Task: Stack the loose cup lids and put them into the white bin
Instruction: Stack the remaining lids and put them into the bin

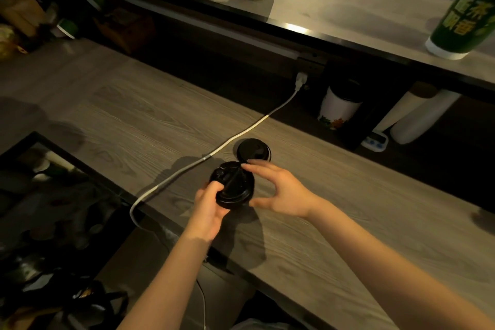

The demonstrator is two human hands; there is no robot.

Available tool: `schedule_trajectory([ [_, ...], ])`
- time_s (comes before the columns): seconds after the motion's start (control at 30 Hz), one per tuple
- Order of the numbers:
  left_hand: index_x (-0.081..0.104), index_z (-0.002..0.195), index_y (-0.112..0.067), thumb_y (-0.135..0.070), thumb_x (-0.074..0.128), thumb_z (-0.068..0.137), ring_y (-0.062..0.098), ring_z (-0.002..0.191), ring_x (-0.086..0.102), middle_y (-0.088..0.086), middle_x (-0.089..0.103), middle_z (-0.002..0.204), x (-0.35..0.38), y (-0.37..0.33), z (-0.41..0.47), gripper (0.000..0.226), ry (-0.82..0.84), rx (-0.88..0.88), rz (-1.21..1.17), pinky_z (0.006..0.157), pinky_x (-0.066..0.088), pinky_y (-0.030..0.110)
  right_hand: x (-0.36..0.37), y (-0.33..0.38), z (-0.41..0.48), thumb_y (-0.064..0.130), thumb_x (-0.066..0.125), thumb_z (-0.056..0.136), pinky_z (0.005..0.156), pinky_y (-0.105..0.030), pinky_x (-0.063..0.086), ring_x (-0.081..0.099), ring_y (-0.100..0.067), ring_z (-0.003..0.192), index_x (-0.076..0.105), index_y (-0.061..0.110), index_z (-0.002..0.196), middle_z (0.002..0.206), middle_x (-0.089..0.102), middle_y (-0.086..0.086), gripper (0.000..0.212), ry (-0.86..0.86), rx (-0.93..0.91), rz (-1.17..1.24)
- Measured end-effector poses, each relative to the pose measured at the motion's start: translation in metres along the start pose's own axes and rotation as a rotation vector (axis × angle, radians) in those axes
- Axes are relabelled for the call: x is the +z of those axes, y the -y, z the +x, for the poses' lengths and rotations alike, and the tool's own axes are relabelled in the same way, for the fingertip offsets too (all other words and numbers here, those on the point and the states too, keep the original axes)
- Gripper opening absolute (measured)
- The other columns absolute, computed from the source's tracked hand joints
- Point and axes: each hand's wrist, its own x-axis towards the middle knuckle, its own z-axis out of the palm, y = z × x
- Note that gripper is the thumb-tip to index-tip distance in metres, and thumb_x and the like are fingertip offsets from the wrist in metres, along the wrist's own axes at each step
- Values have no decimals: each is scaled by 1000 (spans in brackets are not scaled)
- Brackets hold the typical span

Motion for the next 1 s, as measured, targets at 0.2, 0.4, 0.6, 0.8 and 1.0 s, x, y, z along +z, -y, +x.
schedule_trajectory([
  [0.2,42,125,-6,-1,46,91,33,108,54,20,51,116,-26,-34,22,35,-269,188,-5,88,46,47,29,-8,35,19,61,88,106,-30,33,37,-23,135,33,21,145,150,34,-5,64,9,171,-163],
  [0.4,42,115,-9,-3,51,90,28,96,55,15,54,103,-26,-46,31,27,-382,213,-34,70,49,38,76,-15,72,41,65,84,116,-46,15,1,-27,146,5,28,151,159,-3,-4,91,261,160,-450],
  [0.6,44,114,-11,-6,53,89,26,86,59,18,55,109,-26,-33,31,27,-373,192,-53,66,50,35,81,-28,70,37,68,82,113,-41,25,21,-33,137,25,24,148,150,23,-9,80,97,107,-356],
  [0.8,42,133,-5,0,53,88,34,110,56,22,53,126,-15,-23,36,46,-314,135,-80,77,51,40,41,-27,42,30,81,71,103,-27,35,40,-13,122,43,23,136,130,44,4,76,-289,187,245],
  [1.0,50,131,-9,-3,48,91,27,97,64,19,63,115,16,-3,19,41,-20,55,-30,65,58,33,3,-2,22,17,85,66,98,-9,36,45,3,115,47,22,128,127,48,7,73,-369,51,393],
])
